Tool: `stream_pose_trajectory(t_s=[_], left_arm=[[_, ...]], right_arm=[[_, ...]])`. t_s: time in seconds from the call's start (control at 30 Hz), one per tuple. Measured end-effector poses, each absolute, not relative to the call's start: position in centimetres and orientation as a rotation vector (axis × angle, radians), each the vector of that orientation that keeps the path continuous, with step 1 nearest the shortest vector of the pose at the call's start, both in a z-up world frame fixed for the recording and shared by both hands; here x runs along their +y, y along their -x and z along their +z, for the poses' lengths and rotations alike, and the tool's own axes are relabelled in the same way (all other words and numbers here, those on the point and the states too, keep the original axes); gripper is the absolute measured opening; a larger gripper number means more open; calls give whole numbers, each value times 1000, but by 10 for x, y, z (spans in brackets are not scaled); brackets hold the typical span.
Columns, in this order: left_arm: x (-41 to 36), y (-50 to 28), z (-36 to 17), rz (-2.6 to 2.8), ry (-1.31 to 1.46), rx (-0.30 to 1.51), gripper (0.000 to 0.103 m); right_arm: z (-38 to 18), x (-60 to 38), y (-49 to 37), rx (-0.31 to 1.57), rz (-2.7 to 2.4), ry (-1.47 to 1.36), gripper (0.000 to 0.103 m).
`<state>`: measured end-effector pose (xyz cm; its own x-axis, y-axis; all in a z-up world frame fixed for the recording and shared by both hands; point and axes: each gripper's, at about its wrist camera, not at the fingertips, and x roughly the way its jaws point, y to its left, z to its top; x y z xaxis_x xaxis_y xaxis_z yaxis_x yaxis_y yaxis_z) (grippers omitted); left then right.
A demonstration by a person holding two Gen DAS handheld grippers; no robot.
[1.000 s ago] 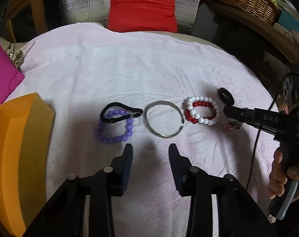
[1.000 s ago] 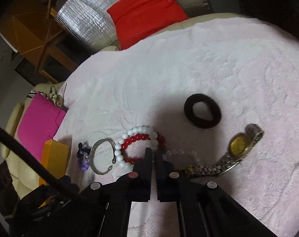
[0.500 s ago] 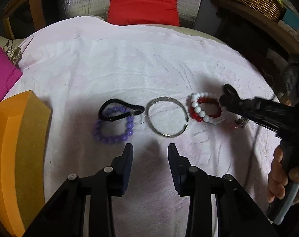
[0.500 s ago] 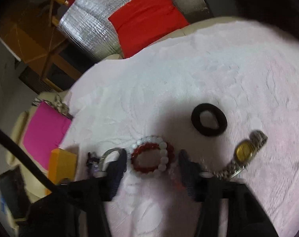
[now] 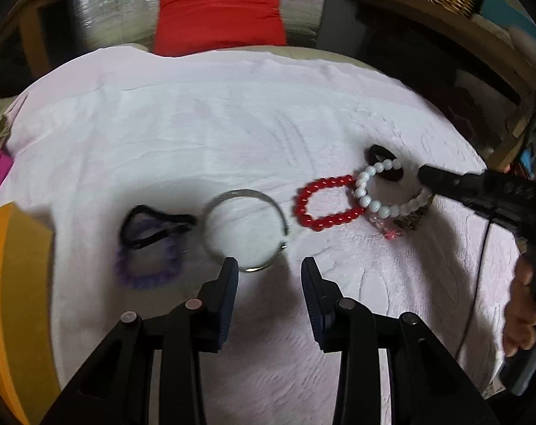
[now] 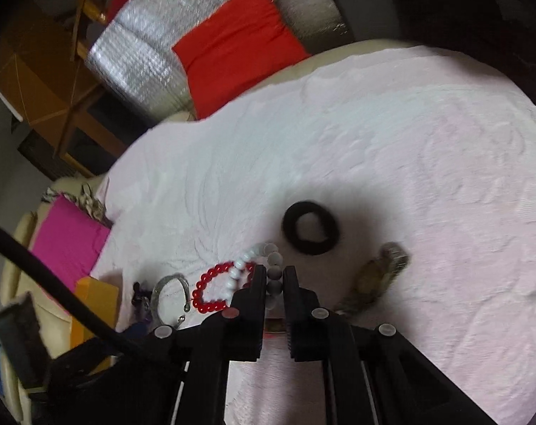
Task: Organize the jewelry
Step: 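Lift the pearl bracelet with the right tool while the left tool grasps the silver bangle, then carry both items over the orange box and open both tools to drop them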
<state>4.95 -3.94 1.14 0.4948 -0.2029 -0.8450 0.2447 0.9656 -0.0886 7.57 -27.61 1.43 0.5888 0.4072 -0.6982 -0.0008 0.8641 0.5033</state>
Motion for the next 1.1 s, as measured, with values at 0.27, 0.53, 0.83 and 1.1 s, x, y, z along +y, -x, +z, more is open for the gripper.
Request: stream_pose_trajectory(t_s=[0.27, 0.53, 0.83, 1.1], left_arm=[[-55, -64, -3, -339, -78, 1021, 15], [-53, -37, -1, -402, -14, 1024, 5], [-29, 7, 17, -381, 53, 970, 2], [31, 65, 69, -312, 123, 844, 2]], right_arm=[[19, -298, -71, 900, 265, -580, 11], [26, -288, -68, 880, 298, -594, 11], [47, -264, -59, 837, 381, -582, 11], [79, -211, -42, 781, 526, -565, 11]])
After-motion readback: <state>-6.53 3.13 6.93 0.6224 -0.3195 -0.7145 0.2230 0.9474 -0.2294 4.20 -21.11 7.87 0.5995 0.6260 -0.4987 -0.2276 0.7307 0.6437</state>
